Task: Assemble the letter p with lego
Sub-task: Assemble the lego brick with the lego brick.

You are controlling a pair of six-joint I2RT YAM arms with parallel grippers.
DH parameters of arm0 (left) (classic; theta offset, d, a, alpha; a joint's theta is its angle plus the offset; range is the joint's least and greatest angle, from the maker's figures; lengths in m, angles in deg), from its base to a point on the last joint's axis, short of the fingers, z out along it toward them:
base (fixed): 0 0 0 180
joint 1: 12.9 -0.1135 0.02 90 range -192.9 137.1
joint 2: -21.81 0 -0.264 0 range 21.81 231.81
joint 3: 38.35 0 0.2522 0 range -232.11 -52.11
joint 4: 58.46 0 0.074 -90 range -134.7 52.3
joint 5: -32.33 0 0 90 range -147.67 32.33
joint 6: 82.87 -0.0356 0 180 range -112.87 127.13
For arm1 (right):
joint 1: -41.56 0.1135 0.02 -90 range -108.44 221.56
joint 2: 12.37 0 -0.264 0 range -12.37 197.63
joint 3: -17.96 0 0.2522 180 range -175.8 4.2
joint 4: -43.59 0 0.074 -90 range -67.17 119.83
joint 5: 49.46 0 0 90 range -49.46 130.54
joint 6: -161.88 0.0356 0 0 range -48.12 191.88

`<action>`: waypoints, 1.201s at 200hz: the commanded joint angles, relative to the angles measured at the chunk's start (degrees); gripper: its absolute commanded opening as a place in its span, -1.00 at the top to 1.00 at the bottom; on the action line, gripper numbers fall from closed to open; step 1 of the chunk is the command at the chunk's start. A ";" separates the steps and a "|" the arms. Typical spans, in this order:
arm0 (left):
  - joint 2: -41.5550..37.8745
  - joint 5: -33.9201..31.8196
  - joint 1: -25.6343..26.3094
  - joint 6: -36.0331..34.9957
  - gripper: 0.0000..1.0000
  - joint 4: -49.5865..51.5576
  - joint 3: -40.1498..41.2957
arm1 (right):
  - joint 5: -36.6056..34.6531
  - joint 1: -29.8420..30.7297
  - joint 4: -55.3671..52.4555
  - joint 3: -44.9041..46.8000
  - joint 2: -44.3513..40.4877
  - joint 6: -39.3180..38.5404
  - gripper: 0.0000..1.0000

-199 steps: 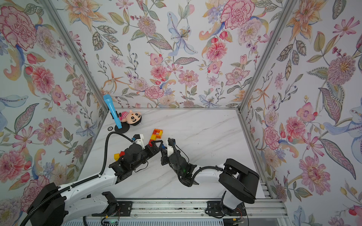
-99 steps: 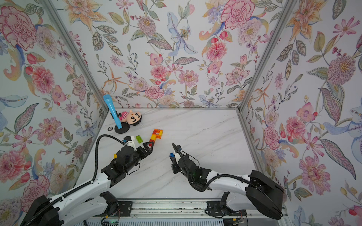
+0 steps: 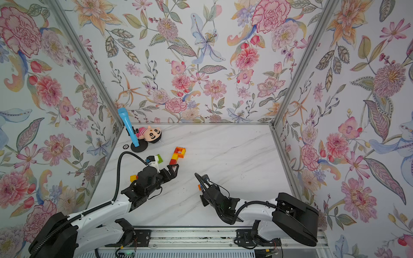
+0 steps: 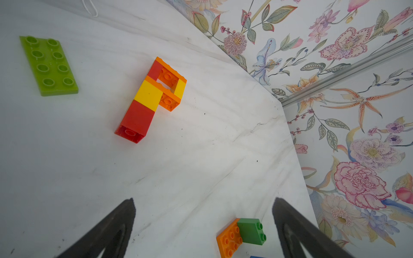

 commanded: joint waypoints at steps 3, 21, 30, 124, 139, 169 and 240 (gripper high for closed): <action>1.02 0.62 -0.68 -2.49 -0.98 -1.61 0.16 | -4.70 1.23 8.30 1.87 3.52 0.29 1.00; 2.13 1.17 -1.30 -1.96 -0.98 -3.01 0.68 | -6.14 2.42 12.40 2.77 6.29 0.05 1.00; 3.03 1.67 -1.52 -1.55 -0.98 -4.12 0.70 | -6.24 2.72 14.95 3.33 7.54 -0.13 1.00; 7.71 2.88 -1.80 -0.48 -0.98 -7.28 -0.53 | -6.36 1.63 21.53 3.21 11.13 -1.32 1.00; 8.01 2.91 -1.77 -0.74 -0.98 -7.36 -0.53 | -5.42 0.84 22.31 3.18 12.10 -0.29 1.00; 8.69 3.36 -1.87 -1.00 -0.98 -8.01 -0.49 | -4.62 0.08 22.83 2.52 13.98 0.33 1.00; 9.60 3.89 -1.82 -0.96 -0.98 -9.72 0.69 | -4.10 0.08 22.34 0.70 14.85 1.07 1.00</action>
